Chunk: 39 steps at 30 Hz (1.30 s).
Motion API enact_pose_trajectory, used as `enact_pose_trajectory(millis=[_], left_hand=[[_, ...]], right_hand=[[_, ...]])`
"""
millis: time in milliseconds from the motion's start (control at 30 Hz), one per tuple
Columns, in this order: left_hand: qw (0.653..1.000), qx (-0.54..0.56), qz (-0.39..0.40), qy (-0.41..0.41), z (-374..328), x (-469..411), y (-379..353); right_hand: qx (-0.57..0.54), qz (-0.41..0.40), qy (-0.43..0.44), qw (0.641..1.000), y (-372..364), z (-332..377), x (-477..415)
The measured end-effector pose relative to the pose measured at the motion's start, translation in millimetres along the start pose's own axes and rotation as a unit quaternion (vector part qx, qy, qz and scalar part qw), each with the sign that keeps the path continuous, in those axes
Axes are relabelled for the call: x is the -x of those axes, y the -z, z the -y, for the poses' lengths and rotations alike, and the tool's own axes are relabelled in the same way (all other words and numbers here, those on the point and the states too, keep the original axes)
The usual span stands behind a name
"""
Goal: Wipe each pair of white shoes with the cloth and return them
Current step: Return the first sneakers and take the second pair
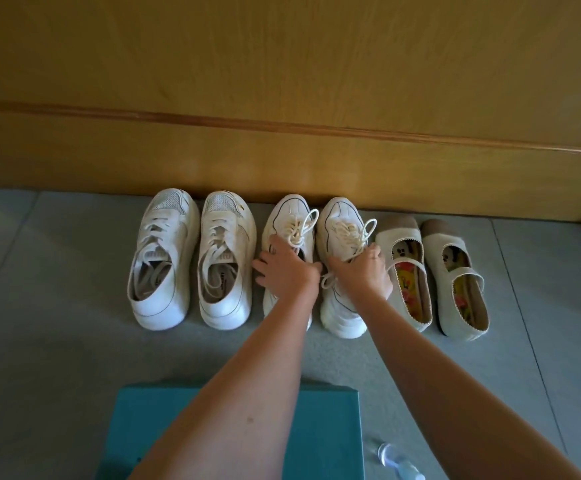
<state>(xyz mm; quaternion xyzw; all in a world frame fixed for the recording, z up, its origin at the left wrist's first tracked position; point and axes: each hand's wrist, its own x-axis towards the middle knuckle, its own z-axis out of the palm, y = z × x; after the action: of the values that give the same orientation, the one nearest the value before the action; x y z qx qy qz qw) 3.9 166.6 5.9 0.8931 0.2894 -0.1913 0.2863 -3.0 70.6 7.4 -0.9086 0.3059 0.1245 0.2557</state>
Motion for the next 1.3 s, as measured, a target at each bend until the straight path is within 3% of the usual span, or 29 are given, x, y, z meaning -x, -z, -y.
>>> enact_pose_trajectory(millis=[100,267,367,467,533,600,733,833,967,1300], left_hand=[[0.999,0.008,0.040,0.004,1,-10,18],[0.994,0.016,0.050,-0.094,5,-29,88],[0.990,-0.020,-0.004,-0.138,13,-49,141],[0.986,-0.054,-0.093,-0.125,42,-71,177],[0.987,-0.068,-0.116,-0.089,71,-82,183],[0.994,-0.057,-0.090,-0.036,100,-91,179],[0.999,-0.002,-0.032,0.022,132,-96,156],[0.999,0.040,-0.027,0.022,135,-93,138],[0.998,0.015,-0.050,0.035,135,-91,126],[0.995,0.041,-0.083,0.029,147,-88,122]], right_hand=[[-0.023,-0.049,0.039,0.998,6,8,4],[-0.053,-0.100,0.120,0.986,15,45,24],[-0.075,-0.084,0.172,0.979,8,82,41],[-0.088,-0.010,0.195,0.977,-12,117,60],[-0.067,0.069,0.178,0.979,-33,134,70],[-0.035,0.132,0.133,0.982,-55,145,75],[0.000,0.181,0.050,0.982,-85,151,78],[0.012,0.167,0.033,0.985,-100,151,81],[0.023,0.117,0.047,0.992,-112,149,85],[0.002,0.091,0.023,0.996,-113,140,86]])
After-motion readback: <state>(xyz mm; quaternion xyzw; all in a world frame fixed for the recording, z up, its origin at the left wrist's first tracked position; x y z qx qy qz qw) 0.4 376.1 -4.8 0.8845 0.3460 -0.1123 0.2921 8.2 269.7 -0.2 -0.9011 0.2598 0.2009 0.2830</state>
